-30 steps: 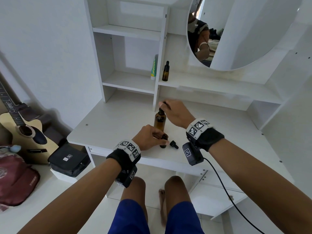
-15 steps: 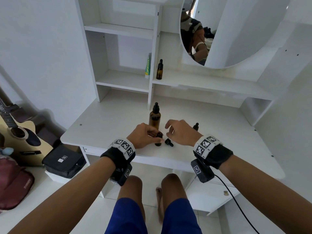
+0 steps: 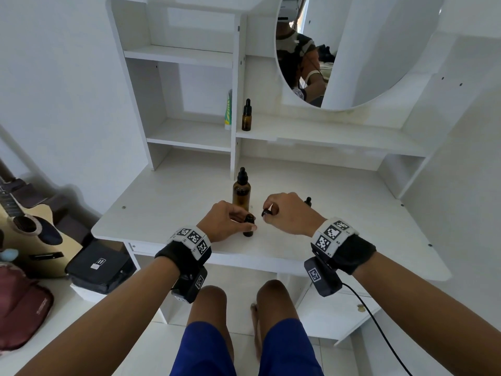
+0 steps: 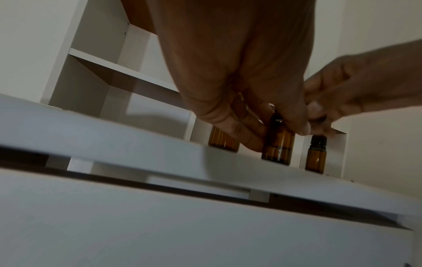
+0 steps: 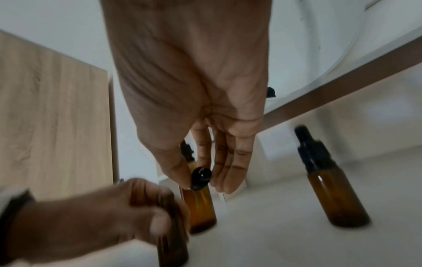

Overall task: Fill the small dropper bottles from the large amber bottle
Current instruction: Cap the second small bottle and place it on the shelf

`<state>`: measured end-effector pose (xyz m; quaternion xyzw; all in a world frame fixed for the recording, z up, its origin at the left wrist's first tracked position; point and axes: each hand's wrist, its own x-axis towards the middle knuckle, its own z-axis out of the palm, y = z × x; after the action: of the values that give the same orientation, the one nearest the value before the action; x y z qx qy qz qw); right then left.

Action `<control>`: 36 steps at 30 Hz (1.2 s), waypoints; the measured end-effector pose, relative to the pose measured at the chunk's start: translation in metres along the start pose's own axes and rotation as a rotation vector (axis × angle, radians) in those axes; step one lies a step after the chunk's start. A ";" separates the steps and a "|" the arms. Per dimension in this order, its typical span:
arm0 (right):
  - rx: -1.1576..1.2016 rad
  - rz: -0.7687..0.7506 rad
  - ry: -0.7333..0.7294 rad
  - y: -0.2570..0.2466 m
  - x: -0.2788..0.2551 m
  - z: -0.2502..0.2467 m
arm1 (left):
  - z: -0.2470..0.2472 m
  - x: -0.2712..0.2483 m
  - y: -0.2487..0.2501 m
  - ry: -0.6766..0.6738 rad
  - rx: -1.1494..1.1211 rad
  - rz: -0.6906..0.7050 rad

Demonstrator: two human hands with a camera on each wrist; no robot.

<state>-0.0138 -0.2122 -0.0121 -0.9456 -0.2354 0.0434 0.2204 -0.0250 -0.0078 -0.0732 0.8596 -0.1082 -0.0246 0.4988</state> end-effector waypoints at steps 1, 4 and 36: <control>0.016 -0.015 0.014 -0.003 -0.002 -0.007 | 0.000 0.000 0.000 0.001 -0.001 0.000; 0.053 -0.056 -0.008 -0.014 -0.009 -0.024 | 0.000 0.000 0.000 0.005 -0.005 0.000; -0.573 -0.092 -0.225 -0.061 0.025 -0.010 | 0.005 -0.004 -0.003 0.030 -0.065 -0.029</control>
<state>-0.0157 -0.1562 0.0244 -0.9469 -0.3033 0.0697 -0.0810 -0.0291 -0.0096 -0.0789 0.8447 -0.0874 -0.0226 0.5275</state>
